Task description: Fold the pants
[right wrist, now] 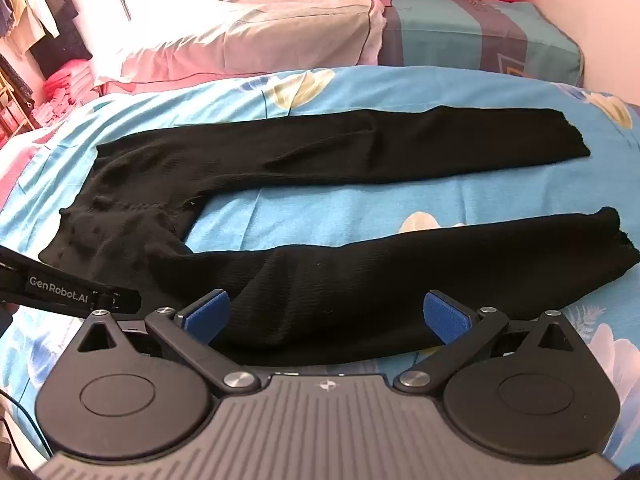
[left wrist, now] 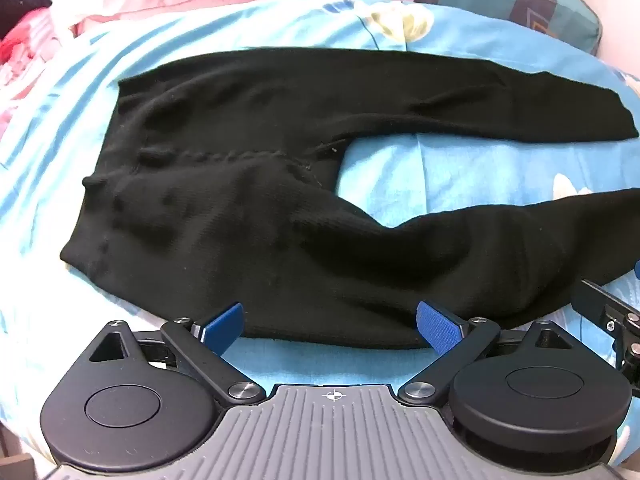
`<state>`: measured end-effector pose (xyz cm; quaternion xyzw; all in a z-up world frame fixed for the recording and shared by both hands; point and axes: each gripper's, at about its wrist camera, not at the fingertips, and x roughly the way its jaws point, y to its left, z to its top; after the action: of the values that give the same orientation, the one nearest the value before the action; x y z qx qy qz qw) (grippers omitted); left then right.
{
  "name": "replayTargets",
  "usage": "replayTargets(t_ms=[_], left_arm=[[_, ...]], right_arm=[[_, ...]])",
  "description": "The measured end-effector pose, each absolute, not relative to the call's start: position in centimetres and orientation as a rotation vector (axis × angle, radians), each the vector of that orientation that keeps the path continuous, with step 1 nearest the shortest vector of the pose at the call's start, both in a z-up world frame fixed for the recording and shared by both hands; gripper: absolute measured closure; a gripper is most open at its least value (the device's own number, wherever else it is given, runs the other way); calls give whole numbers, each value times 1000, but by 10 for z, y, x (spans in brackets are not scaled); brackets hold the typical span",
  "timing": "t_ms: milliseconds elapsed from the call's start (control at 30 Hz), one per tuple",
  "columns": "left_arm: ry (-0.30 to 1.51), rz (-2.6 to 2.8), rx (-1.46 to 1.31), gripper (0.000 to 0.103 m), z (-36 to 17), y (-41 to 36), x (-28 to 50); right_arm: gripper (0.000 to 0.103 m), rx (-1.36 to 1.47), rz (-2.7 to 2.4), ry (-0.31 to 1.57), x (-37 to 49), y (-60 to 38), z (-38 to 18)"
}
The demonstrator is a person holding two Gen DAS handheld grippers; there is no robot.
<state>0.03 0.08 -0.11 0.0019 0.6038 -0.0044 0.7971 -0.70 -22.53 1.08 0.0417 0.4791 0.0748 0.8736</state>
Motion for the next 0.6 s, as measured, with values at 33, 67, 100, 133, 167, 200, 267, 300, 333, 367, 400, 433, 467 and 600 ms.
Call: replayTargets(t_ms=[33, 67, 100, 133, 167, 200, 267, 300, 333, 367, 400, 433, 467, 600], left_arm=[[1303, -10, 2, 0, -2, 1, 1], [1306, -8, 2, 0, -2, 3, 1], [1310, -7, 1, 0, -2, 3, 2], [1313, -5, 0, 0, -2, 3, 2], [1315, -5, 1, 0, -1, 4, 3], [1318, -5, 1, 0, -1, 4, 4], [1296, -7, 0, 0, -1, 4, -4], [1297, -5, -1, 0, -1, 5, -5], [1298, -4, -1, 0, -1, 5, -6], [1303, 1, 1, 0, -6, 5, -1], [1302, 4, 2, 0, -9, 4, -3], [1304, 3, 2, 0, -10, 5, -3], [1307, 2, 1, 0, -11, 5, -4], [1316, 4, 3, 0, -12, 5, -2]], right_arm=[[0, 88, 156, 1004, -7, -225, 11], [0, 89, 155, 1007, -7, -225, 10], [0, 88, 154, 1010, -7, -225, 10], [0, 86, 153, 1013, -6, -225, 11], [0, 84, 151, 1013, -6, -224, 11], [0, 84, 150, 1013, -6, -224, 12], [0, 83, 148, 1014, -5, -222, 14], [0, 81, 146, 1014, -4, -221, 15], [0, 99, 173, 999, -9, -222, 10], [0, 102, 174, 1008, -7, -221, 10], [0, 103, 175, 1009, -7, -221, 10], [0, 104, 175, 1010, -8, -221, 10], [0, 105, 176, 1014, -8, -221, 10], [0, 110, 177, 1025, -6, -222, 7]])
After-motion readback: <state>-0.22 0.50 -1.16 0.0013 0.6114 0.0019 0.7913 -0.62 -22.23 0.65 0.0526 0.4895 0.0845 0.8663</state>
